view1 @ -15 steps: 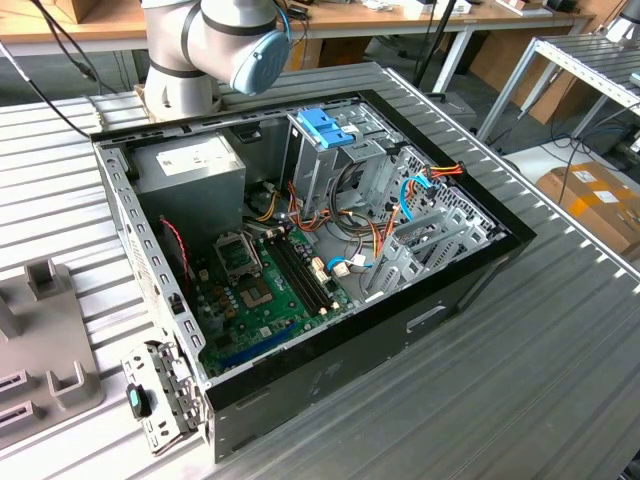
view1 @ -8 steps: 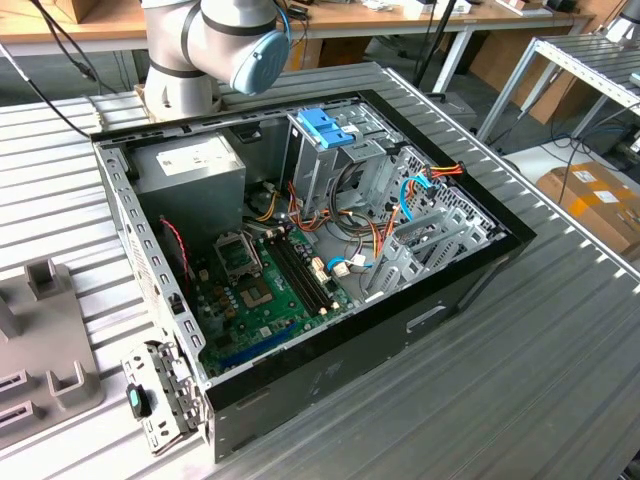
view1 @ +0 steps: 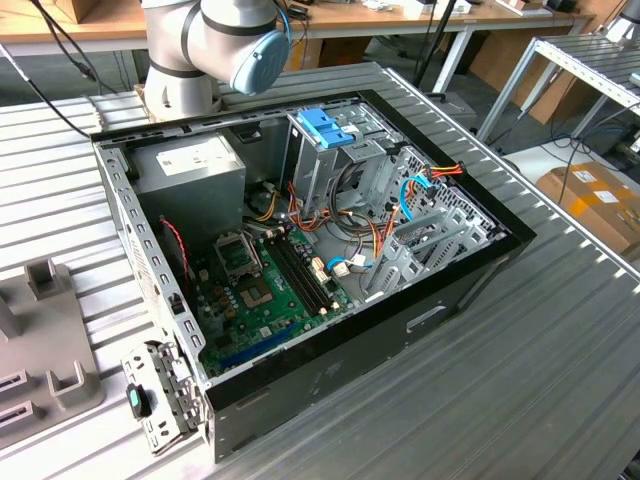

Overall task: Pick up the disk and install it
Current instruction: 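Reach for the disk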

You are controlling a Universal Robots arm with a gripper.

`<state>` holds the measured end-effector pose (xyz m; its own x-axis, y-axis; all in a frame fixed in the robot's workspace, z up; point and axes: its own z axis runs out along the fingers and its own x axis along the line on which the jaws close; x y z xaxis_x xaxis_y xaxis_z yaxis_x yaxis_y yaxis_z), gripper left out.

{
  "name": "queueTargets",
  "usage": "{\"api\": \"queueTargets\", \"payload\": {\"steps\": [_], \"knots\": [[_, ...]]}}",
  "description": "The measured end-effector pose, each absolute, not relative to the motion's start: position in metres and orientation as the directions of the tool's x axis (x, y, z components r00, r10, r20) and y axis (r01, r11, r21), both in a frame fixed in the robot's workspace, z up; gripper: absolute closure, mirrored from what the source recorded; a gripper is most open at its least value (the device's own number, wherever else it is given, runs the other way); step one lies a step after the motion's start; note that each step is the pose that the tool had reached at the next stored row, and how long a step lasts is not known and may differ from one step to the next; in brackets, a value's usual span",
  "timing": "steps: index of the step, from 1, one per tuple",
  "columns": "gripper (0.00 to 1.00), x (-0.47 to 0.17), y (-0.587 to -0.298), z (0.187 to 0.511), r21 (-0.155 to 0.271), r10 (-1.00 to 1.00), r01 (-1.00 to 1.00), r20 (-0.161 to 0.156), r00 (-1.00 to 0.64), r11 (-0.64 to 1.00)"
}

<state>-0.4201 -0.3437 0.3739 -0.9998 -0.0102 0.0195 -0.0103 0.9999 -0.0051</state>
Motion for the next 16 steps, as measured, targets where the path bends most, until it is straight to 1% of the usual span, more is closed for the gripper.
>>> {"api": "queueTargets", "payload": {"steps": [16], "knots": [[0.89, -0.452, -0.344, 0.371, -0.005, -0.01, -0.011, 0.019, -1.0, 1.0]]}}
